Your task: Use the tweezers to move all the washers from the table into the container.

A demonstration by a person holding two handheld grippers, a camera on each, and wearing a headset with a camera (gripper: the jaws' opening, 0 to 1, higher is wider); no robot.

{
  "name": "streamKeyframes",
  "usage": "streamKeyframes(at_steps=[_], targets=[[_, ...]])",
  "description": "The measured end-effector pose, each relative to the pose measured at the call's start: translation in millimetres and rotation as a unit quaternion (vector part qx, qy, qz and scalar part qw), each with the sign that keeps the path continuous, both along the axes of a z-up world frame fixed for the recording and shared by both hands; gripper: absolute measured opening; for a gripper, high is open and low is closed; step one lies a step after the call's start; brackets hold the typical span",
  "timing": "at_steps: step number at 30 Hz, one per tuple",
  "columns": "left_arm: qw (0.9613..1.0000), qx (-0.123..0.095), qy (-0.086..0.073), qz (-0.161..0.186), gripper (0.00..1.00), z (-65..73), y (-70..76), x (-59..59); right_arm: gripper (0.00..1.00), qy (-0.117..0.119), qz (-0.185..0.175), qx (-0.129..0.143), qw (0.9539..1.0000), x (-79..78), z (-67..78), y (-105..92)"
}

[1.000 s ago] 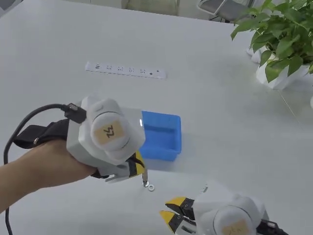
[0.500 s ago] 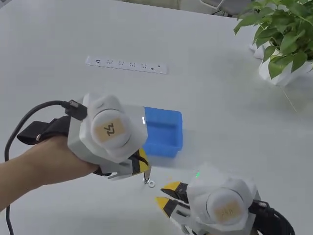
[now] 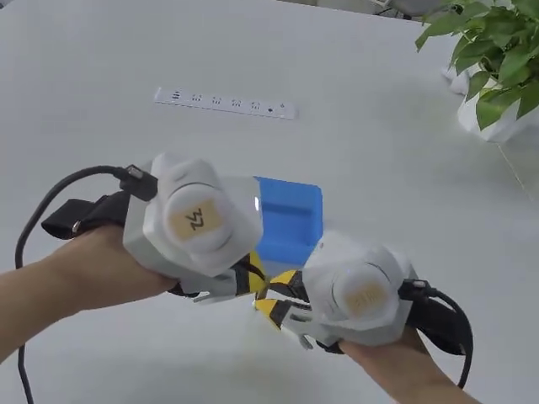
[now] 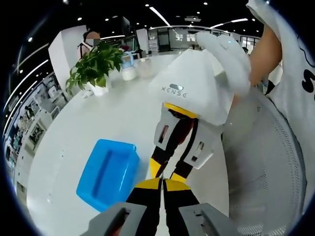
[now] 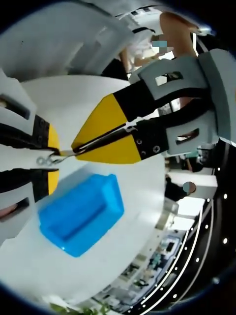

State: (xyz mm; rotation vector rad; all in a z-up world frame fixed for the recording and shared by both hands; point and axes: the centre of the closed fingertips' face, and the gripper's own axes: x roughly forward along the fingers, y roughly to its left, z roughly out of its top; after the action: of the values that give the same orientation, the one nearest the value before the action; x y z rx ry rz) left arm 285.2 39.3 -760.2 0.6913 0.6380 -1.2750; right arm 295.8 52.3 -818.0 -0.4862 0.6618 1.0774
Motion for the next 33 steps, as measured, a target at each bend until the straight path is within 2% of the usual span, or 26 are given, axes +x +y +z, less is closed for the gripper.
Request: streamKeyframes(at_steps=[3, 6, 10, 14, 22, 26, 33], targets=[[1.0, 0.0, -0.002, -0.007, 0.0, -0.6, -1.6, -0.3, 0.07, -0.001, 0.016, -0.003, 0.9999, -2.9, 1.2, 2.7], [1.0, -0.001, -0.003, -0.008, 0.0, -0.7, -2.1, 1.2, 0.06, -0.012, 0.025, -0.008, 0.9996, -2.6, 1.8, 3.2], [1.0, -0.003, -0.001, -0.004, 0.0, -0.2, -2.7, 3.4, 0.06, -0.005, 0.02, -0.002, 0.9998, -1.0, 2.6, 2.2], [1.0, -0.002, -0.005, -0.008, 0.0, -0.8, -3.8, 4.2, 0.06, -0.01, 0.022, -0.005, 0.9997, 1.3, 1.1, 1.2], [1.0, -0.005, 0.001, -0.006, 0.0, -0.9, -3.8, 5.0, 0.05, -0.003, 0.022, -0.002, 0.9998, 0.9, 1.6, 1.2], [0.9999, -0.002, -0.003, -0.01, 0.0, -1.1, -4.5, 3.1, 0.05, -0.012, 0.029, -0.011, 0.9995, 0.8, -0.4, 0.4], [0.9998, -0.008, -0.013, -0.01, 0.0, 11.1, -4.9, 0.8, 0.05, -0.024, 0.034, -0.015, 0.999, 2.0, 8.6, -0.8]])
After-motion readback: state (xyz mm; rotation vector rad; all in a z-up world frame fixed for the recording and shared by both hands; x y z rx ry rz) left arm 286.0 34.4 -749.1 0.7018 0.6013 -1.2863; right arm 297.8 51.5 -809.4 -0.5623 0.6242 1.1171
